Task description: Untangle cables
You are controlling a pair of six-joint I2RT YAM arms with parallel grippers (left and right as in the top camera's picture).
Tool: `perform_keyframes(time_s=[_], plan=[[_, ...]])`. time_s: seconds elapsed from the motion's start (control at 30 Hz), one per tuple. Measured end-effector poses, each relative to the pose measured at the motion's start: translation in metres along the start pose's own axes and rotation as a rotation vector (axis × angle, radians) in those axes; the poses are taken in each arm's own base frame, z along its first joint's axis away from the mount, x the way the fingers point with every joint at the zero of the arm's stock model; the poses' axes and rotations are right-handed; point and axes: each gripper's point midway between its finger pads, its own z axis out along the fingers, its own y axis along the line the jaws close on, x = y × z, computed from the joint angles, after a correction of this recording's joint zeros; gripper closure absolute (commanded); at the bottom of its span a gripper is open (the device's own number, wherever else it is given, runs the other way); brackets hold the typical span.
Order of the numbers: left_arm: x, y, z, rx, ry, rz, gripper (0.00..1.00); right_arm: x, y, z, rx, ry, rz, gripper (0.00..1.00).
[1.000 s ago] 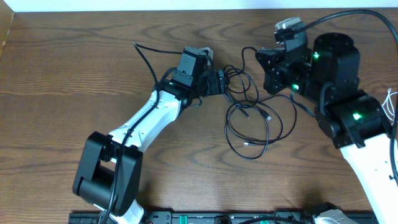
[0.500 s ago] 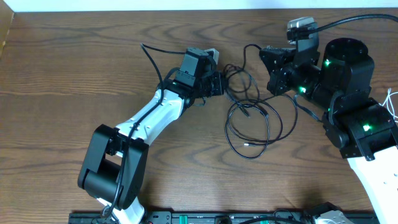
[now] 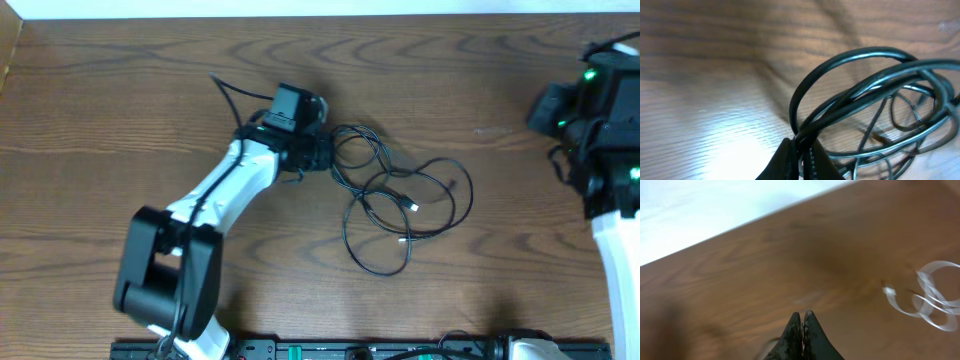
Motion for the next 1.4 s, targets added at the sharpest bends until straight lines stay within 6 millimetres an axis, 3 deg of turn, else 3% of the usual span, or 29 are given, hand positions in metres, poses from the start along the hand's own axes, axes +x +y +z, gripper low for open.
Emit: perform_keyframes(time_s=[0.1,0.17,0.33,0.5,0.63,0.87,1.07,1.4], plan=[[-0.011,-0.006,-0.027,0.033,-0.055,0.014,0.93,0.005,-0.029,0.022,0.087,0.051,0.042,0.99],[-0.018,-0.021,-0.047,0.094,-0.096,0.040,0.92,0.012,-0.029,0.034,0.062,0.097,0.046,0.90],[-0.017,-0.062,-0.083,0.250,-0.132,0.108,0.93,0.048,0.029,0.052,-0.268,0.281,-0.040,0.82],[-0.009,-0.076,-0.085,0.319,-0.100,0.124,0.93,0.087,0.105,0.036,-0.706,0.439,-0.139,0.72],[-0.008,-0.079,-0.086,0.340,-0.092,0.127,0.93,0.106,0.140,0.018,-0.933,0.516,-0.167,0.70],[-0.005,-0.084,-0.088,0.370,-0.079,0.135,0.93,0.122,0.163,0.014,-1.076,0.580,-0.169,0.70],[-0.003,-0.087,-0.089,0.388,-0.073,0.145,0.93,0.122,0.181,0.012,-1.147,0.538,-0.221,0.70],[0.001,-0.095,-0.092,0.440,-0.054,0.164,0.93,0.136,0.199,0.025,-1.081,0.503,-0.322,0.71]])
